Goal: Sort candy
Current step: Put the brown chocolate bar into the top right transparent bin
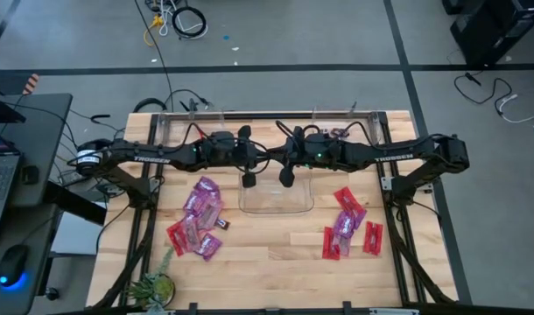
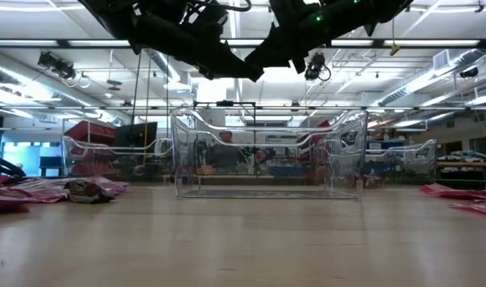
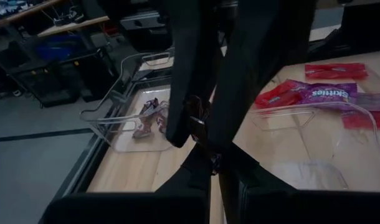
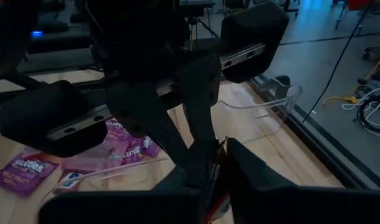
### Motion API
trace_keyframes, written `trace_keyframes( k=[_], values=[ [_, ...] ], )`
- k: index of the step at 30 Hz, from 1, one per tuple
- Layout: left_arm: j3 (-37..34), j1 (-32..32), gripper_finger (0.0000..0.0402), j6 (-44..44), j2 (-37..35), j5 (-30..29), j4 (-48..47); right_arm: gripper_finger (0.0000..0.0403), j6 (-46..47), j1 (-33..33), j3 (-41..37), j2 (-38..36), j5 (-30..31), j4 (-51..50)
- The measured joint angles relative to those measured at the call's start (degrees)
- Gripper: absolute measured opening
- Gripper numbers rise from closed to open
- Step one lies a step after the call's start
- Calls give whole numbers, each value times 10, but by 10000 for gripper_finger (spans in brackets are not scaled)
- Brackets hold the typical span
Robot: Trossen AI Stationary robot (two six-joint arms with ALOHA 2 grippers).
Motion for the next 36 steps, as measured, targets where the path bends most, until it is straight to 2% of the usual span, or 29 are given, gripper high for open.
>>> trace_keyframes(
  k=[4,12,16,21,27,32,36],
  values=[
    [0,0,34,0,0,0,-1,18,-5,0,0,0,0,-2],
    [0,0,113,3,-2,-10,2,17,-10,-1,0,-15,4,-24],
    [0,0,143,3,-15,-25,-2,12,-23,-5,-1,-43,22,-39],
    [0,0,163,3,-42,-37,-16,13,-38,-29,-1,-93,32,-66],
    [0,0,170,4,-65,-44,-47,12,-40,-97,-1,-140,81,-166],
    [0,0,170,4,-70,-45,-104,12,-19,-186,-13,-143,83,-255],
    [0,0,170,2,-70,-45,-133,12,2,-266,-53,-128,70,-273]
  ],
)
